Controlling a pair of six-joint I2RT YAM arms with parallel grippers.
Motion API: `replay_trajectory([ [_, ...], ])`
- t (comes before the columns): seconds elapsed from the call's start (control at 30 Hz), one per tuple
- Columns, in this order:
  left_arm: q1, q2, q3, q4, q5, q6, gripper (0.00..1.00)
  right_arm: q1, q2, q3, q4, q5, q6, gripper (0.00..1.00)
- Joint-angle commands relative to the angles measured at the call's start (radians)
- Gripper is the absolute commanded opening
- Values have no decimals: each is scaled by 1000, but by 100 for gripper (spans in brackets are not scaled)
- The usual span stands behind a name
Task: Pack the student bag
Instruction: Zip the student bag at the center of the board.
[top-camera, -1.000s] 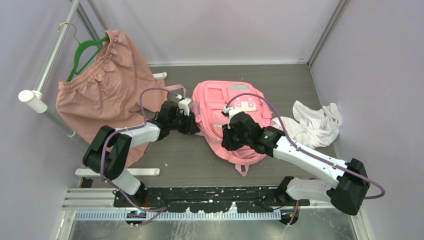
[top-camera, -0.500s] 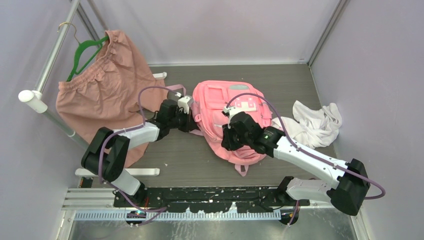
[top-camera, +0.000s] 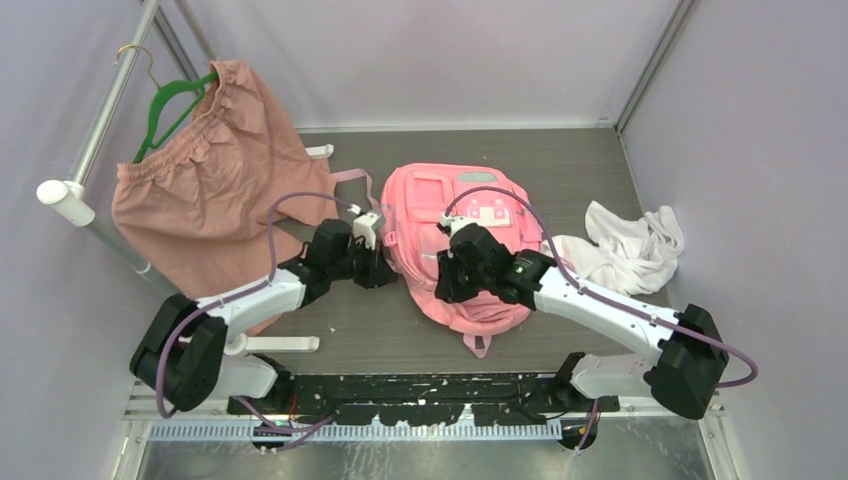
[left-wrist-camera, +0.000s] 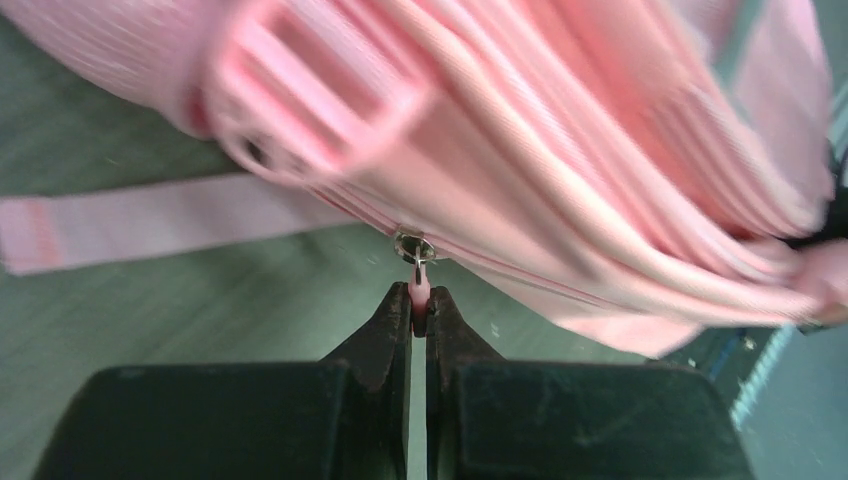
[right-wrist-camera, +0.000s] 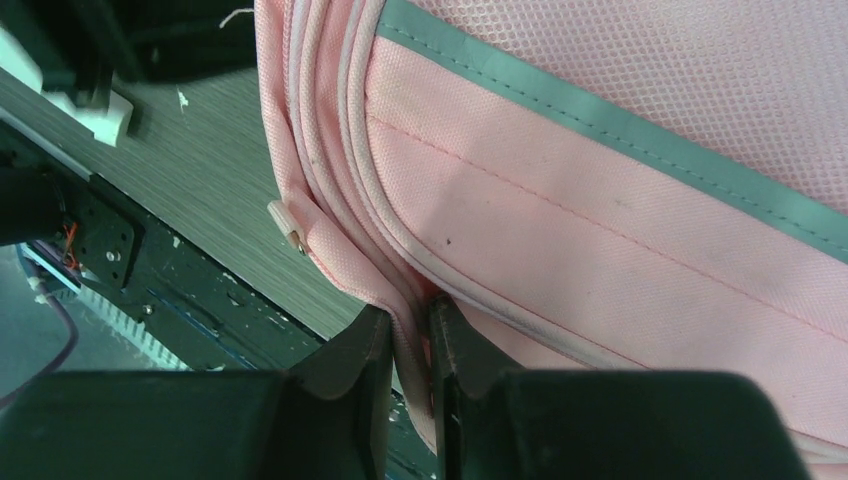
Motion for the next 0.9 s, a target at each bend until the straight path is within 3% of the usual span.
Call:
replay_trajectory([
  [0.0,-81,-133,-40,-40,22,-75,0,-4,53,101,131,15,104,1],
  [0.13,-169,-223,-48,-109,-16,-108,0,-4,123,149,170,13,140,1],
  [0.27,-263,-288,-57,-117,-29,-163,0,-4,189,228,188,26,147,10],
  [0.47,-342,-374,-88,-107,-42,-243,0,-37,320,372,134,58,134,43],
  [0.67,-344,-480,-118,-157,-146,-228,0,-36,119,237,109,49,174,64],
  [0.87,-345,-456,-95,-171,-74,-217,0,-58,-131,97,-142,306,253,72],
])
